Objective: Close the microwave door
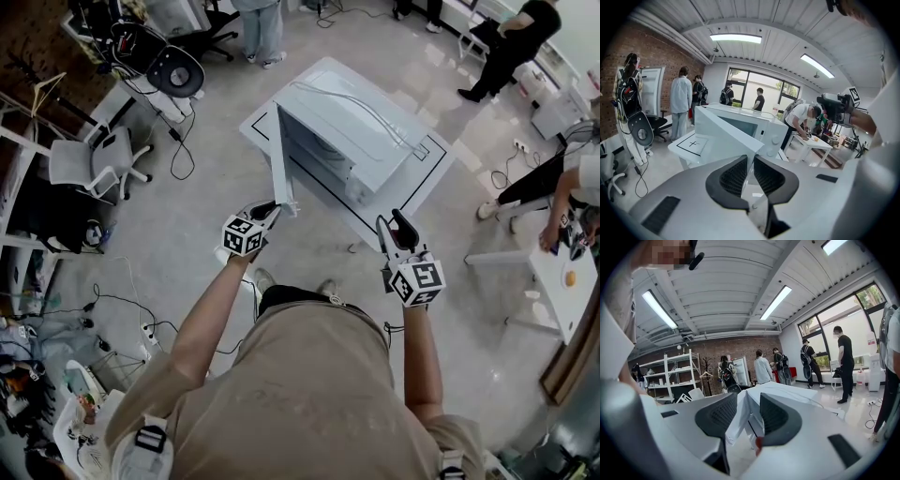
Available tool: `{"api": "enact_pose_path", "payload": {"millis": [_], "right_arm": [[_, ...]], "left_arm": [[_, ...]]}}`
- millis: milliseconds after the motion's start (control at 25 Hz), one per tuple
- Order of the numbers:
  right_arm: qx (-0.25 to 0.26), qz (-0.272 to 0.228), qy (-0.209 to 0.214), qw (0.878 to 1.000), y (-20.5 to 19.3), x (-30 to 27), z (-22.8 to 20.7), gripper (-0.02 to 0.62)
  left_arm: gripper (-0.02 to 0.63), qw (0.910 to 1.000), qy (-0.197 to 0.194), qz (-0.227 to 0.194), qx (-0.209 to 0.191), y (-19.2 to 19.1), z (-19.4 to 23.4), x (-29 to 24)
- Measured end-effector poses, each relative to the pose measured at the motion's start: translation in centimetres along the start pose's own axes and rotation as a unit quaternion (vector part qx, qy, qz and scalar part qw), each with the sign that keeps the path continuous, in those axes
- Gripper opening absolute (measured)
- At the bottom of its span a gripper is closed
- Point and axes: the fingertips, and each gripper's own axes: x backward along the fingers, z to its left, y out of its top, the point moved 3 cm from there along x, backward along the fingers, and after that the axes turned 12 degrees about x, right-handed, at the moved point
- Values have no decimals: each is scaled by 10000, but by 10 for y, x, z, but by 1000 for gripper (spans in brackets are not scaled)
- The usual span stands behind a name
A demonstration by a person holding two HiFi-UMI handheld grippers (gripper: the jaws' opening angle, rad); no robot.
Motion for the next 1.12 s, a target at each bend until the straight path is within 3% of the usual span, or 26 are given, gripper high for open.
{"api": "enact_pose_path", "payload": {"millis": [360,800,1120], "right_arm": [[-115,-47,-128,9998,-4,11,-17,156],[-172,-62,-299,9994,-8,24,-36,156],[-244,-77,-415,9988,-10,28,-55,156]], "left_arm": [[51,9993,-322,127,-130,8,-33,-43],[52,9976,-451,303,-422,22,-62,-91],[52,9973,-507,344,-412,36,-77,-126]]}}
